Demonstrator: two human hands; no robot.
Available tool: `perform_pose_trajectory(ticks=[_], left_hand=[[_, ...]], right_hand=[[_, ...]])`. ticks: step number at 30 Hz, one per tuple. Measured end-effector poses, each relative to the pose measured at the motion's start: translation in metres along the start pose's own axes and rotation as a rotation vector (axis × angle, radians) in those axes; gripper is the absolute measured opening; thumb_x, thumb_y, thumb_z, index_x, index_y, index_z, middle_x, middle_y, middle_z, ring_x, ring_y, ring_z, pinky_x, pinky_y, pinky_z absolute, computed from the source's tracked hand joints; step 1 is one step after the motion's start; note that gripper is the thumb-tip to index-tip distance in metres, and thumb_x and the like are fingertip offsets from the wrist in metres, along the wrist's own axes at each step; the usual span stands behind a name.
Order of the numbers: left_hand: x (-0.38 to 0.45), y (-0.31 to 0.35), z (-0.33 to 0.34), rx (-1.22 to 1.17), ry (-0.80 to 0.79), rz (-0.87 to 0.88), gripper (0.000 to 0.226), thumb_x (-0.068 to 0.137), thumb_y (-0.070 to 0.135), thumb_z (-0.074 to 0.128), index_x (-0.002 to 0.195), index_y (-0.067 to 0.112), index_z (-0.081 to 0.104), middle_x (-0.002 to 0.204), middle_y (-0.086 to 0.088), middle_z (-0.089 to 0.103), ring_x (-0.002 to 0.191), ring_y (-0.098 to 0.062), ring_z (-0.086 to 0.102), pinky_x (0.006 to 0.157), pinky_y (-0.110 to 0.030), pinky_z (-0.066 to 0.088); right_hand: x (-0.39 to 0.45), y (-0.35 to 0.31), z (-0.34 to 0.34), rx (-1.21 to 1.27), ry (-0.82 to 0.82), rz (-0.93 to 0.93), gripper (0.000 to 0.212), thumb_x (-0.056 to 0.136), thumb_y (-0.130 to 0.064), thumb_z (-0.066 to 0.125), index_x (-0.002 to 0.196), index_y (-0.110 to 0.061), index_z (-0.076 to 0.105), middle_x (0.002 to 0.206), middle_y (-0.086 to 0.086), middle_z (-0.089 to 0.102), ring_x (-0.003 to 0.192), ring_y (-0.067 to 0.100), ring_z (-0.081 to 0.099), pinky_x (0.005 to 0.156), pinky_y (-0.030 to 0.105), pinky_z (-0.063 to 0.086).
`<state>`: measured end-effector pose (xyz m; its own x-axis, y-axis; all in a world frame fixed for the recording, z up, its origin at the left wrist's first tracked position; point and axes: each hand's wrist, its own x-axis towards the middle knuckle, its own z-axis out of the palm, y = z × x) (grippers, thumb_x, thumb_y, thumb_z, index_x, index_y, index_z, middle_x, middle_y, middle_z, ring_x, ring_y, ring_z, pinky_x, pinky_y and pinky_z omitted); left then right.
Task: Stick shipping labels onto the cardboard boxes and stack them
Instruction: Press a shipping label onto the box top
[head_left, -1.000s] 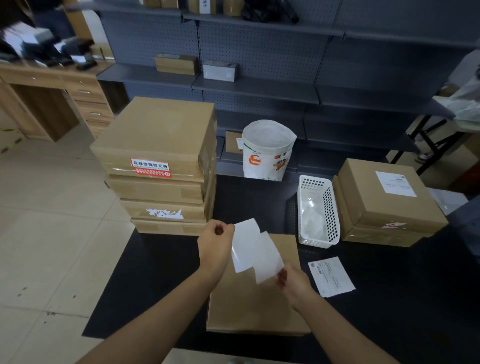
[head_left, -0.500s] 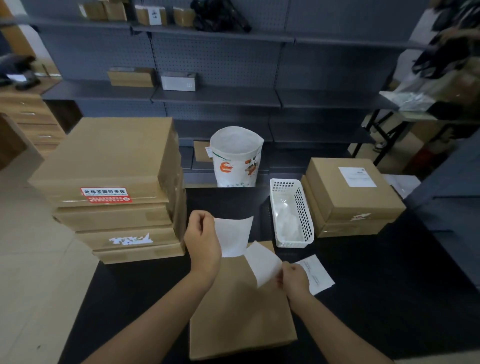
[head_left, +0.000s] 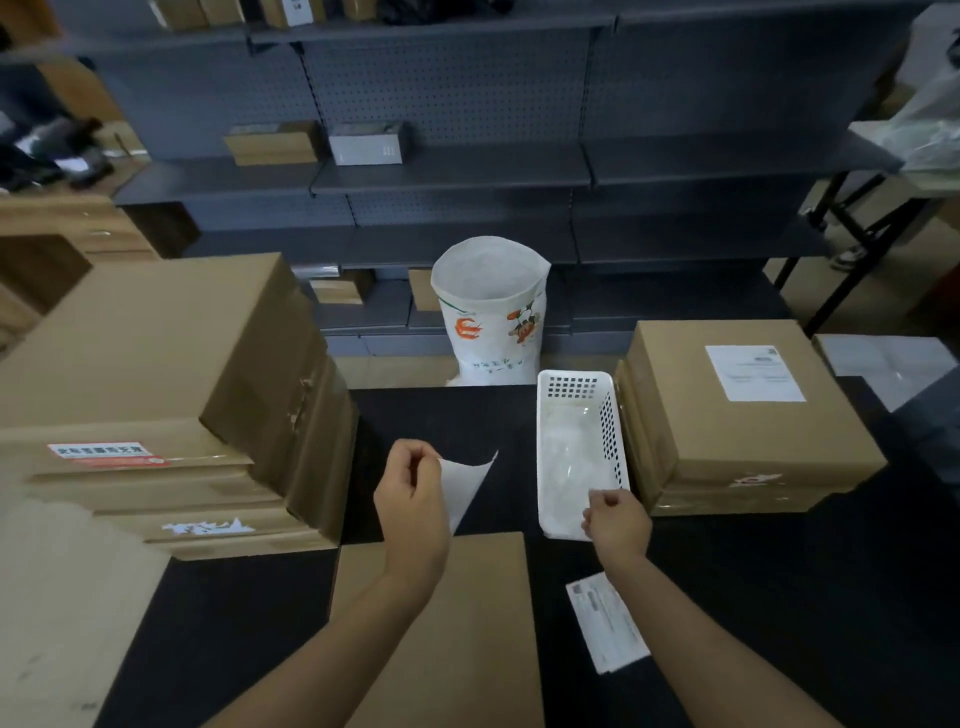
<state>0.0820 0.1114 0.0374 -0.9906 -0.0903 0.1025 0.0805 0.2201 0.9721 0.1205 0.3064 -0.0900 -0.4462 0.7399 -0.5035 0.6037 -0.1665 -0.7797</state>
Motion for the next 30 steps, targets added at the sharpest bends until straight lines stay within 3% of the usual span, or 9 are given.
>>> perform_pose_trajectory(ticks=[2, 4, 6, 10, 16, 20, 23, 26, 30], left_hand=[[0.000, -0.004, 0.014, -0.002, -0.005, -0.021, 0.023, 0.090, 0.003, 0.045, 0.072, 0.017, 0.052, 0.065, 0.013, 0.050, 0.060, 0.002, 0.046, 0.055, -0.007, 0.038], [-0.001, -0.006, 0.025, 0.016, -0.001, -0.037, 0.022, 0.089, 0.004, 0.046, 0.073, 0.018, 0.052, 0.064, 0.015, 0.049, 0.061, 0.002, 0.046, 0.057, -0.007, 0.038], [-0.003, -0.008, 0.035, 0.032, -0.005, -0.052, 0.021, 0.089, 0.005, 0.046, 0.073, 0.018, 0.052, 0.064, 0.015, 0.049, 0.062, 0.001, 0.047, 0.057, -0.006, 0.038], [-0.004, -0.010, 0.044, 0.054, -0.011, -0.077, 0.021, 0.088, 0.004, 0.046, 0.073, 0.018, 0.052, 0.064, 0.015, 0.049, 0.063, 0.000, 0.047, 0.057, -0.006, 0.038], [-0.003, -0.014, 0.043, 0.068, -0.022, -0.110, 0.020, 0.087, 0.003, 0.047, 0.074, 0.016, 0.053, 0.065, 0.013, 0.050, 0.063, -0.001, 0.045, 0.055, -0.008, 0.037], [-0.007, -0.016, 0.035, 0.057, -0.032, -0.103, 0.017, 0.084, 0.010, 0.047, 0.070, 0.018, 0.052, 0.064, 0.012, 0.050, 0.062, -0.001, 0.045, 0.055, -0.009, 0.037], [-0.012, -0.017, 0.022, 0.031, -0.087, -0.072, 0.013, 0.077, 0.017, 0.045, 0.067, 0.020, 0.052, 0.063, 0.010, 0.050, 0.061, -0.002, 0.045, 0.054, -0.011, 0.037], [-0.015, -0.018, 0.002, 0.014, -0.205, -0.038, 0.014, 0.078, 0.016, 0.045, 0.066, 0.019, 0.052, 0.064, 0.006, 0.049, 0.063, -0.006, 0.045, 0.056, -0.014, 0.036], [-0.019, -0.019, -0.039, 0.072, -0.473, 0.050, 0.014, 0.081, 0.014, 0.048, 0.071, 0.018, 0.056, 0.074, 0.002, 0.055, 0.070, -0.011, 0.052, 0.064, -0.017, 0.041]], right_hand=[[0.015, 0.002, -0.005, -0.165, -0.054, -0.014, 0.024, 0.091, -0.030, 0.061, 0.084, -0.007, 0.062, 0.079, 0.009, 0.067, 0.073, 0.023, 0.064, 0.070, 0.040, 0.055], [0.022, 0.003, -0.010, -0.364, -0.065, -0.059, 0.037, 0.087, -0.046, 0.062, 0.076, -0.011, 0.059, 0.078, 0.007, 0.065, 0.072, 0.023, 0.062, 0.061, 0.033, 0.047], [0.025, 0.004, -0.011, -0.491, -0.034, -0.121, 0.050, 0.090, -0.057, 0.050, 0.070, -0.011, 0.057, 0.073, 0.005, 0.061, 0.068, 0.021, 0.058, 0.055, 0.029, 0.039], [0.027, -0.001, -0.009, -0.612, 0.017, -0.193, 0.060, 0.098, -0.055, 0.025, 0.070, -0.014, 0.058, 0.073, 0.005, 0.060, 0.069, 0.022, 0.059, 0.057, 0.030, 0.041], [0.018, -0.009, -0.001, -0.530, 0.002, -0.292, 0.057, 0.100, -0.049, 0.029, 0.069, -0.011, 0.058, 0.073, 0.005, 0.063, 0.068, 0.024, 0.060, 0.059, 0.030, 0.043], [-0.015, -0.016, 0.015, -0.238, -0.222, -0.381, 0.059, 0.099, -0.046, 0.037, 0.060, -0.006, 0.054, 0.057, 0.003, 0.057, 0.056, 0.017, 0.053, 0.056, 0.030, 0.039], [-0.042, -0.028, 0.029, -0.074, -0.539, -0.159, 0.067, 0.096, -0.059, 0.035, 0.051, -0.014, 0.054, 0.045, -0.004, 0.050, 0.046, 0.011, 0.047, 0.051, 0.023, 0.037], [-0.059, -0.031, 0.033, -0.072, -0.809, 0.082, 0.075, 0.087, -0.076, 0.030, 0.052, -0.016, 0.057, 0.049, -0.003, 0.050, 0.042, 0.007, 0.042, 0.045, 0.019, 0.033], [-0.078, -0.025, 0.030, 0.025, -0.980, 0.240, 0.054, 0.082, -0.064, 0.053, 0.064, -0.014, 0.062, 0.060, 0.001, 0.055, 0.049, 0.011, 0.047, 0.050, 0.022, 0.037]])
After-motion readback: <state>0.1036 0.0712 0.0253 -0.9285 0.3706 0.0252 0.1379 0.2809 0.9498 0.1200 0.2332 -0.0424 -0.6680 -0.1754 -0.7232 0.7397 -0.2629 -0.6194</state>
